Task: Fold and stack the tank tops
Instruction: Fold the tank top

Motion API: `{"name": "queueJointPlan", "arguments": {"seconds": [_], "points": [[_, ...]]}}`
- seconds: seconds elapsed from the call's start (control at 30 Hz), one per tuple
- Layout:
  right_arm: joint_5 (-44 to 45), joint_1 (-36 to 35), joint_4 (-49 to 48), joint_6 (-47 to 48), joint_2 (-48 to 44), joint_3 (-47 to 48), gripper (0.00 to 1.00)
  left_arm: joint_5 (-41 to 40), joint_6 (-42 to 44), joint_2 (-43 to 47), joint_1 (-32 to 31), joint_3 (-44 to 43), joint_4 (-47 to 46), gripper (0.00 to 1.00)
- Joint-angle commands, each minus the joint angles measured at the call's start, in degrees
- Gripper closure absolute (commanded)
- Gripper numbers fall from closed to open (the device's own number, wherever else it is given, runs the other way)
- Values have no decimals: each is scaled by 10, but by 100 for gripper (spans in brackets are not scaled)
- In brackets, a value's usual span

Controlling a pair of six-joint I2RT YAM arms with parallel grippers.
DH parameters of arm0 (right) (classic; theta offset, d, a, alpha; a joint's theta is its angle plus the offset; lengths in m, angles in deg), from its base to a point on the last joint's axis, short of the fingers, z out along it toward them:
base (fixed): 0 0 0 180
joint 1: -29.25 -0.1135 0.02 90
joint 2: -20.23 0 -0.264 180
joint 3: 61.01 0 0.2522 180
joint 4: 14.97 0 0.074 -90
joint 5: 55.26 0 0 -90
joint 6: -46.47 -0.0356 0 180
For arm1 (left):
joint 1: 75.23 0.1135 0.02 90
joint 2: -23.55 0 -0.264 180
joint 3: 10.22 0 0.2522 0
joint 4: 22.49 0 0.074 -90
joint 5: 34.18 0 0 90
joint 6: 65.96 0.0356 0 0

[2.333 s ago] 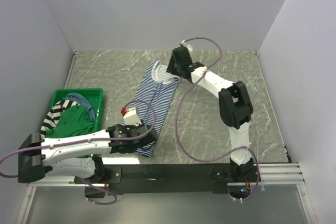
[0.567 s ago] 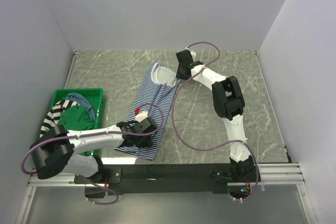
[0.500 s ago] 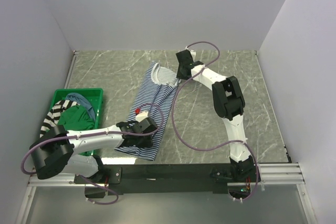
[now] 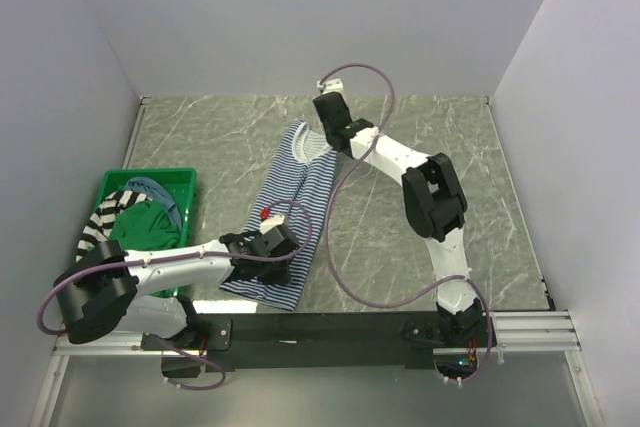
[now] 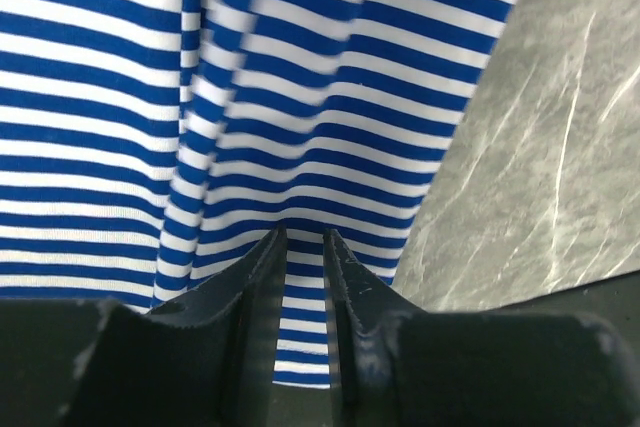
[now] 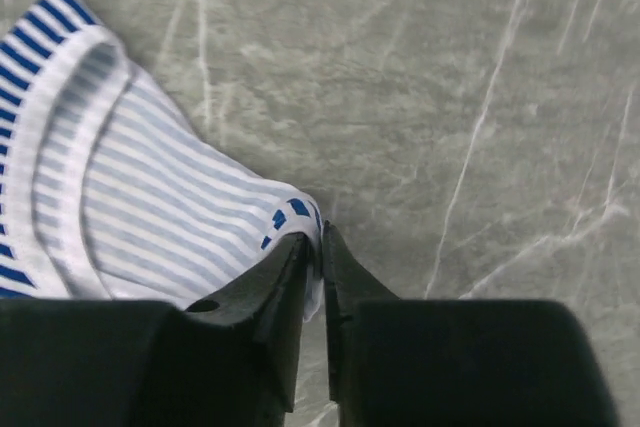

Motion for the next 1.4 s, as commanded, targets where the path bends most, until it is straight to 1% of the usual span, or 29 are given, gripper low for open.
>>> {"name": "queueJointPlan", "arguments": {"seconds": [0.0,0.03,0.07,0.13,0.17,0.27,0.33,0.37,0.4,0.47,0.5,0.57,0.63,0.73,0.83,0.93,0.97,1.0,1.07,1.23,1.33,1.37], "points": [[70,-16,-56,96,-17,26,75,37,21,-6,-2,28,58,72],[76,-17,-57,100,-13,29,70,36,23,-5,-2,28,60,72],[81,-18,-58,102,-10,30,61,34,23,-3,-2,28,65,72],[79,-18,-66,109,-12,19,55,34,21,1,-2,26,67,72],[86,-17,-69,109,-12,16,50,34,20,3,-2,27,67,72],[83,-11,-63,95,-12,16,46,34,18,6,-2,27,68,71],[58,4,-41,59,-22,18,47,34,17,4,-3,28,66,72],[44,9,-24,8,-27,17,46,34,16,4,-2,28,66,72],[-7,17,-20,-13,-33,10,46,35,16,5,-2,28,65,71],[-69,39,-18,-55,-49,-2,47,35,16,4,-2,28,64,72],[-126,45,-15,-62,-52,-5,47,35,17,2,-2,28,63,72],[-171,54,10,-62,-45,5,47,33,18,3,-2,26,66,72],[-172,55,27,-65,-38,17,49,31,20,5,-3,25,69,72],[-177,57,32,-66,-38,7,50,33,21,8,-3,26,69,71],[-173,67,46,-103,-40,0,50,33,20,2,-2,25,65,72],[-195,93,26,-165,-50,-28,49,35,21,0,-2,25,62,72],[-225,100,22,-207,-49,-32,49,35,21,-1,-2,25,62,72],[-244,116,17,-227,-48,-41,49,34,21,0,-2,25,62,72],[-281,126,-5,-276,-48,-54,49,33,21,-1,-2,24,65,72],[-305,143,-23,-347,-38,-57,48,34,21,0,-3,28,59,72],[-330,150,-47,-403,-39,-71,45,36,21,-4,-2,29,54,72],[-340,156,-72,-436,-40,-78,44,35,21,-4,-3,29,54,72]]}}
